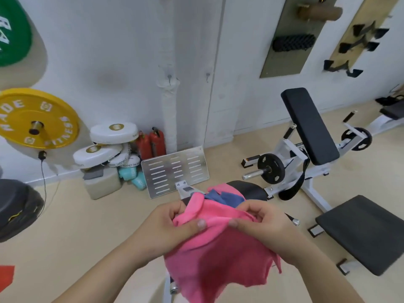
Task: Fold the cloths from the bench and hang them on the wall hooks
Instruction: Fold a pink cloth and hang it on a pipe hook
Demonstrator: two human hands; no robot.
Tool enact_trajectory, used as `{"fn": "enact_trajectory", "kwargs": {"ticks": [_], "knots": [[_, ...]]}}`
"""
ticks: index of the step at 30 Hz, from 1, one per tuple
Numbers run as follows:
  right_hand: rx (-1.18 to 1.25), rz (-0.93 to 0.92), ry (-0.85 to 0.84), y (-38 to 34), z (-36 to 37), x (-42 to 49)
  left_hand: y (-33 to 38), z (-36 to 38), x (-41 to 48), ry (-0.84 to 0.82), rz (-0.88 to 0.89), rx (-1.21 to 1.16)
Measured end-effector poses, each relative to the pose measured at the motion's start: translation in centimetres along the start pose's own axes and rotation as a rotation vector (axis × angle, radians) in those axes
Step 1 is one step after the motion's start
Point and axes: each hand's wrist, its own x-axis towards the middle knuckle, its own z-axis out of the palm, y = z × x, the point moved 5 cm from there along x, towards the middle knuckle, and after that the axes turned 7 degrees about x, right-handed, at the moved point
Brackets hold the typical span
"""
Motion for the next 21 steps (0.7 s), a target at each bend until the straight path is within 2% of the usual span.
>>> {"fn": "enact_trajectory", "kwargs": {"ticks": [3,7,11,13,17,21], "knots": [[-0.131,-0.049,-0.066,-2.4,-0.2,0.7,-0.8,0.8,0.5,-0.051,-0.073,-0.012],[-0.330,-0.003,-0.155,-3.7,-2.5,3.4,-0.4,1.9,2.0,-0.042,-0.106,-0.093],[-0.692,0.060,-0.258,-3.6,-8.4,7.5,1.6,1.2,5.5,0.123,-0.080,-0.056],[-0.796,0.057,-0.276,-4.3,-11.2,9.8,3.4,0.6,7.6,0.226,-0.049,-0.056],[-0.812,-0.113,-0.112,-9.0,-15.5,13.4,8.6,-2.0,10.5,0.461,0.014,-0.137],[-0.537,-0.399,0.094,-14.7,-18.3,13.7,13.6,-4.5,10.0,0.651,0.133,-0.157]]}}
